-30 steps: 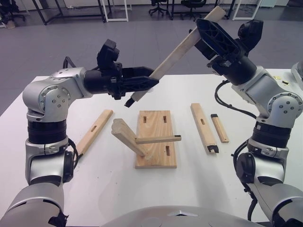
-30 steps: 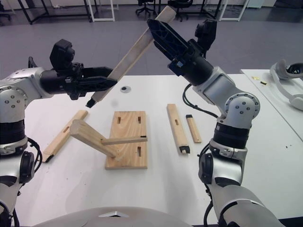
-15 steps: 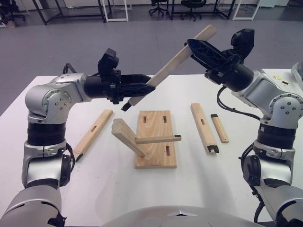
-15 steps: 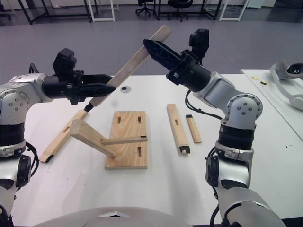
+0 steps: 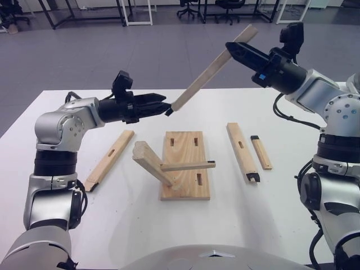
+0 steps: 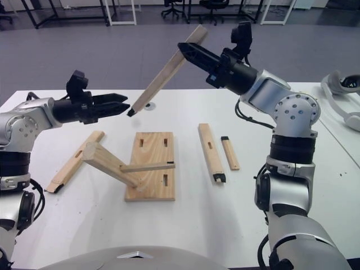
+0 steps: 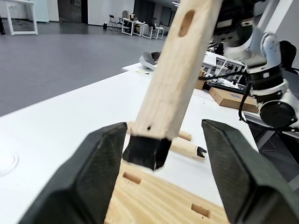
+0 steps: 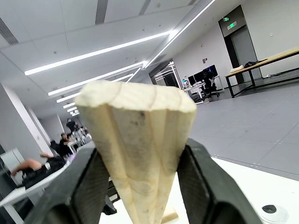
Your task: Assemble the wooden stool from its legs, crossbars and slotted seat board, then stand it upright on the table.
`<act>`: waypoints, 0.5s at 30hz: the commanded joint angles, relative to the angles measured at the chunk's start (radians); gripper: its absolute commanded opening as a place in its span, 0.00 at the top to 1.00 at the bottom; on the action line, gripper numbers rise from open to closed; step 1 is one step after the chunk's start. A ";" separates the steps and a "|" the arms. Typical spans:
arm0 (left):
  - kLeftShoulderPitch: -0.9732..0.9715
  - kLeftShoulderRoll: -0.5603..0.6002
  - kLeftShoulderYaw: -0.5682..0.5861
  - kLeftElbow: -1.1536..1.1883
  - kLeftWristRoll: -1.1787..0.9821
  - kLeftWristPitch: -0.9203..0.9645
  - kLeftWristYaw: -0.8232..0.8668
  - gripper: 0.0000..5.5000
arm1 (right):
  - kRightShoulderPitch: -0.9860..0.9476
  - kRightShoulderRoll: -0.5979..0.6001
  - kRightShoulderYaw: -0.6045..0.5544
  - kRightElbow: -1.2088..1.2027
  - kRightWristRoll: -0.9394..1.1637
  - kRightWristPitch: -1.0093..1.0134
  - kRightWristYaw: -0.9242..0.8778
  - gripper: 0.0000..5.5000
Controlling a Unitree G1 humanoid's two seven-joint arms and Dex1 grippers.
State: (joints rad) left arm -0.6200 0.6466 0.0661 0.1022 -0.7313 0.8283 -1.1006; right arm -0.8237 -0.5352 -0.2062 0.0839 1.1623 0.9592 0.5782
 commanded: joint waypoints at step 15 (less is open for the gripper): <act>0.306 -0.009 0.310 -0.072 -0.097 -0.072 0.145 0.47 | 0.439 -0.274 0.011 -0.333 -0.196 -0.115 0.557 0.62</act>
State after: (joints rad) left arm -0.2800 0.6311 0.3818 0.0345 -0.8137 0.7351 -0.9573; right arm -0.4243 -0.8387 -0.1684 -0.1949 0.9599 0.8760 1.1608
